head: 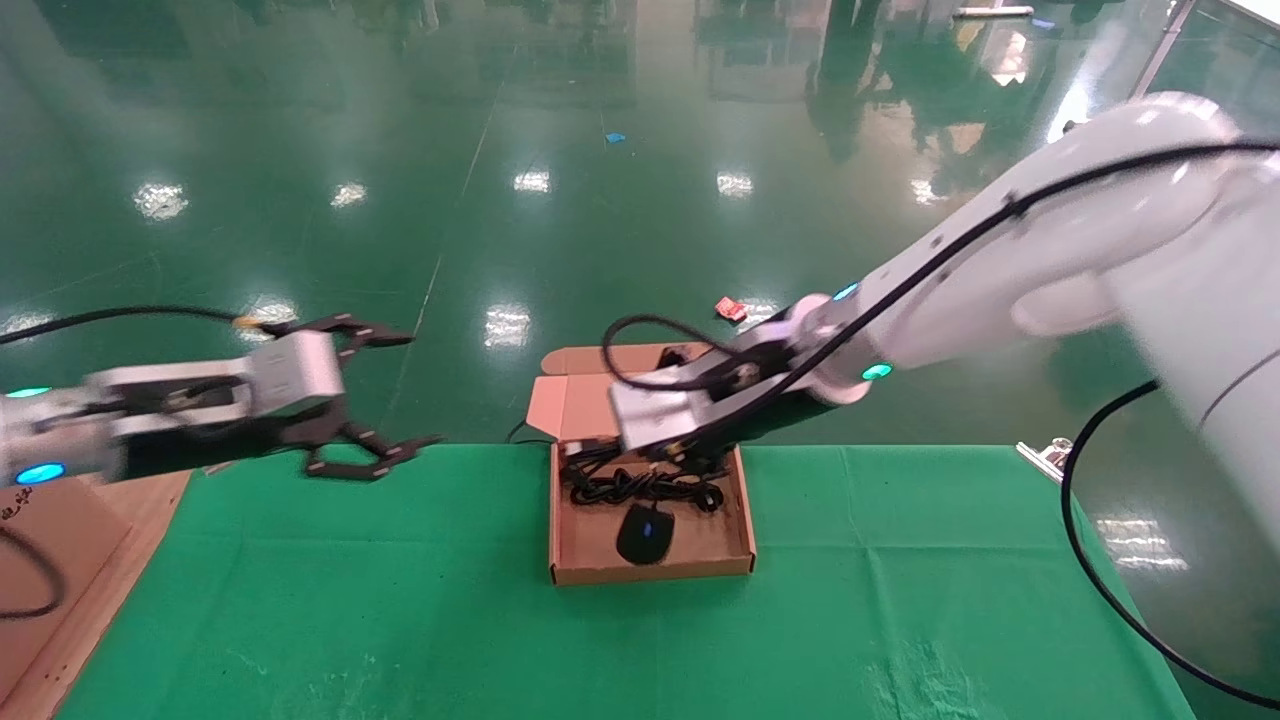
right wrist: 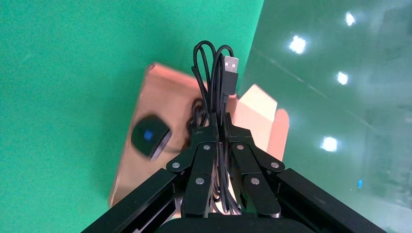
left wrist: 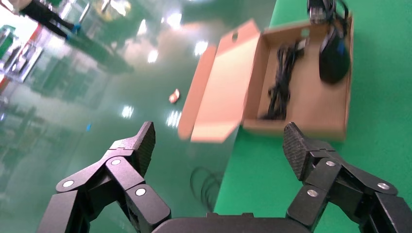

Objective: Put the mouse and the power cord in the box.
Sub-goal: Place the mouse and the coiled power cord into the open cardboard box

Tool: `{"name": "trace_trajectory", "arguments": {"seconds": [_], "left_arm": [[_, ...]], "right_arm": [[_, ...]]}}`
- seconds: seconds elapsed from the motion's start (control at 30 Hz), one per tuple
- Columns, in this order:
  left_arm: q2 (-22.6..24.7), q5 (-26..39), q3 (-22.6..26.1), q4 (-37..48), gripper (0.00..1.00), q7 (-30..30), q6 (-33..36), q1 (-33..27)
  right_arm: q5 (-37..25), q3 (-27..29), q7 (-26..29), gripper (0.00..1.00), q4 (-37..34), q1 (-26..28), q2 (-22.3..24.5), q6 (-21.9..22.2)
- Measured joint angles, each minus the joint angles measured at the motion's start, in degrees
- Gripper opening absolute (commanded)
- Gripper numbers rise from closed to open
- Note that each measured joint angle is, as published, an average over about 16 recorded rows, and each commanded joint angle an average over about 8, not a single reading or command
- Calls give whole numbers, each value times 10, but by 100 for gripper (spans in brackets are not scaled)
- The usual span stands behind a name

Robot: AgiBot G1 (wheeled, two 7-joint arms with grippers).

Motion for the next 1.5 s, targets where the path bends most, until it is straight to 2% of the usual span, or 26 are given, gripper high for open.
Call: {"name": "trace_trajectory", "arguments": {"seconds": [0.23,0.43,0.67,0.7,0.93,0.97,1.5], "left_arm": [[-42,-16,-10,21,100,16,34,10],[-50,-20,-13,41,100,27,40,20],[-34,-14,-8,63,100,41,30,29],[-31,-13,-8,66,100,43,28,30],[-15,-7,-3,82,100,54,21,34],[-14,-7,-3,83,100,55,21,34],[-13,-8,-3,86,100,57,23,33]], "right_arm": [[25,-54,25,0,46,-44,-3,108],[40,-106,41,0,62,-76,-3,195],[49,-158,48,0,46,-98,-2,253],[49,-164,48,4,43,-101,-2,258],[57,-194,46,90,19,-112,-1,280],[58,-196,45,99,17,-113,-1,281],[60,-199,44,100,13,-116,0,283]]}}
